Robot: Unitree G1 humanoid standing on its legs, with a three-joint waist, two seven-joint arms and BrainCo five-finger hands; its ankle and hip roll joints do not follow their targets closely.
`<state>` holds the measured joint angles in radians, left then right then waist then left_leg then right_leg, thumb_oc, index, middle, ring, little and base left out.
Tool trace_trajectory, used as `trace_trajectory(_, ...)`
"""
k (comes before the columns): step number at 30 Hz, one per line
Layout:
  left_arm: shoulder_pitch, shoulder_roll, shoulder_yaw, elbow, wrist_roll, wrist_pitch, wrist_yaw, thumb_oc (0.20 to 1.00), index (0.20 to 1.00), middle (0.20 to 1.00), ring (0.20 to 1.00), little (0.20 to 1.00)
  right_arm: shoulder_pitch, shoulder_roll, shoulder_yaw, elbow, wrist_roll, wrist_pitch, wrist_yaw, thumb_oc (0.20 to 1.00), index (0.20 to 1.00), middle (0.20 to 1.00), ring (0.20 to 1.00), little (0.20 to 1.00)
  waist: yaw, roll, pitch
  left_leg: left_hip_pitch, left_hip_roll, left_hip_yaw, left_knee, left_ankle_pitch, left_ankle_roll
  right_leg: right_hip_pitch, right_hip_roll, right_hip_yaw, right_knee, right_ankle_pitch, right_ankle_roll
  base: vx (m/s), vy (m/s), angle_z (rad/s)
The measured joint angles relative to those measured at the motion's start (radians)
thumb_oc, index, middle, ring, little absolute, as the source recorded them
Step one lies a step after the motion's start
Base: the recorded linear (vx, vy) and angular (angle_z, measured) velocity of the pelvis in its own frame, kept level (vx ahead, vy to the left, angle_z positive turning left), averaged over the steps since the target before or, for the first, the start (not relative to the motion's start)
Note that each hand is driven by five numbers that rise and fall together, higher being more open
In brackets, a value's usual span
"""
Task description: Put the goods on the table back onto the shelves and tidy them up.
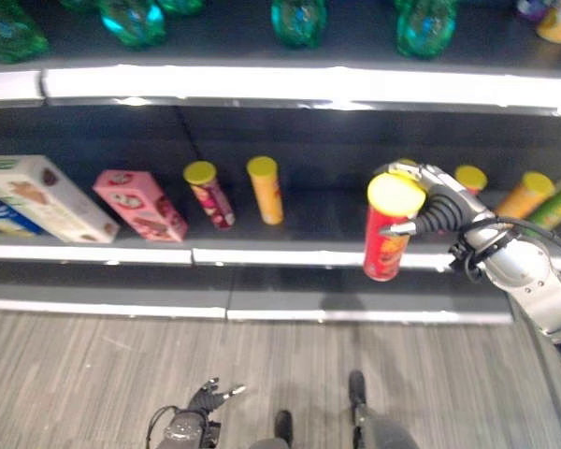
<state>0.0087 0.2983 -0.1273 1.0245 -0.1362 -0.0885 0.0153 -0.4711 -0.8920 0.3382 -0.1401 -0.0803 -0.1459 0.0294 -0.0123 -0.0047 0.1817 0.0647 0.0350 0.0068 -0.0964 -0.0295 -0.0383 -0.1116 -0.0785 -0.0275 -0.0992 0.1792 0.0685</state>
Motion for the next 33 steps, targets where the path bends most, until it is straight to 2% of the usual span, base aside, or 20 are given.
trace_trajectory(1,-0.002,-0.013,0.010,0.003,-0.001,0.002,0.001,1.000,1.000,1.000,1.000,1.000,-0.001,-0.004,0.000,0.000,0.000,0.004,-0.003,0.200,0.200,0.200,0.200,0.200,-0.006,0.014,-0.001,-0.009,0.011,-0.018,-0.001,-0.008,-0.013,0.001,0.005,-0.023,0.000,-0.001,0.000,0.07,-0.053,0.64)
trace_trajectory(4,0.019,-0.022,0.012,0.002,-0.006,0.004,0.001,1.000,1.000,1.000,1.000,1.000,-0.006,-0.002,0.008,0.035,-0.001,0.004,-0.002,0.200,0.200,0.200,0.200,0.200,0.019,0.009,0.003,-0.019,0.023,-0.054,-0.001,-0.005,-0.021,0.014,0.011,-0.063,-0.002,-0.024,0.004,0.13,-0.113,0.41)
trace_trajectory(6,0.039,-0.022,0.013,0.011,-0.011,0.003,0.003,1.000,1.000,1.000,1.000,1.000,-0.021,0.030,0.033,0.108,-0.012,0.009,-0.018,0.200,0.200,0.200,0.200,0.200,0.020,0.005,0.004,-0.019,0.026,-0.080,-0.001,-0.010,-0.029,0.027,0.009,-0.090,-0.005,-0.039,0.007,0.09,-0.075,0.37)
trace_trajectory(9,0.057,-0.022,0.013,0.018,-0.011,0.005,0.006,1.000,1.000,1.000,1.000,1.000,-0.021,0.057,0.049,0.158,-0.041,0.036,-0.027,0.200,0.200,0.200,0.200,0.200,0.049,0.002,0.004,-0.046,0.026,-0.103,0.002,-0.002,-0.031,0.011,0.006,-0.113,-0.003,-0.044,0.006,0.05,-0.052,0.31)
trace_trajectory(14,0.087,-0.022,-0.004,0.012,-0.016,0.005,0.016,1.000,1.000,1.000,1.000,1.000,-0.040,0.132,0.071,0.267,-0.110,0.054,-0.074,0.200,0.200,0.200,0.200,0.200,0.082,0.020,0.018,-0.082,0.016,-0.134,0.005,0.012,-0.022,-0.007,-0.010,-0.148,0.000,-0.038,0.000,0.01,-0.028,0.20)
trace_trajectory(15,0.087,-0.021,-0.014,-0.002,-0.018,0.004,0.021,1.000,1.000,1.000,1.000,1.000,-0.069,0.157,0.078,0.336,-0.134,0.059,-0.100,0.200,0.200,0.200,0.200,0.200,0.101,0.032,0.038,-0.087,0.010,-0.138,0.005,0.013,-0.021,-0.008,-0.016,-0.153,0.000,-0.039,0.002,-0.03,-0.020,0.18)
trace_trajectory(16,0.084,-0.018,-0.029,-0.016,-0.019,0.004,0.023,1.000,1.000,1.000,1.000,1.000,-0.101,0.174,0.087,0.390,-0.162,0.070,-0.130,0.200,0.200,0.200,0.200,0.200,0.100,0.041,0.048,-0.099,0.005,-0.147,0.006,0.016,-0.019,-0.018,-0.022,-0.159,0.000,-0.039,0.005,-0.02,-0.023,0.22)
trace_trajectory(22,0.062,-0.020,-0.077,-0.086,-0.053,-0.003,0.050,1.000,1.000,1.000,1.000,1.000,-0.247,0.183,0.090,0.597,-0.272,0.137,-0.288,0.200,0.200,0.200,0.200,0.200,0.131,0.116,0.116,-0.160,-0.013,-0.193,0.012,0.033,-0.020,-0.054,-0.043,-0.208,0.000,-0.034,0.010,-0.01,-0.017,0.25)
trace_trajectory(26,0.051,-0.018,-0.107,-0.096,-0.058,-0.022,0.065,1.000,1.000,1.000,1.000,1.000,-0.321,0.182,0.068,0.687,-0.299,0.138,-0.402,0.200,0.200,0.200,0.200,0.200,0.147,0.134,0.134,-0.185,-0.018,-0.198,0.016,0.034,-0.020,-0.069,-0.049,-0.218,0.000,-0.039,0.015,0.00,-0.013,0.10)
trace_trajectory(28,0.018,-0.020,-0.113,-0.107,-0.058,-0.034,0.076,1.000,1.000,1.000,1.000,1.000,-0.353,0.159,-0.018,0.729,-0.312,0.174,-0.482,0.200,0.200,0.200,0.200,0.200,0.154,0.158,0.161,-0.201,-0.023,-0.215,0.012,0.043,-0.018,-0.079,-0.056,-0.238,0.000,-0.038,0.016,0.02,-0.016,0.23)
trace_trajectory(33,0.014,-0.020,-0.114,-0.110,-0.058,-0.033,0.099,1.000,1.000,1.000,1.000,1.000,-0.364,0.158,-0.055,0.738,-0.317,0.206,-0.576,0.200,0.200,0.200,0.200,0.200,0.152,0.168,0.169,-0.207,-0.024,-0.212,0.010,0.044,-0.018,-0.085,-0.057,-0.240,0.000,-0.040,0.019,0.01,-0.004,0.04)
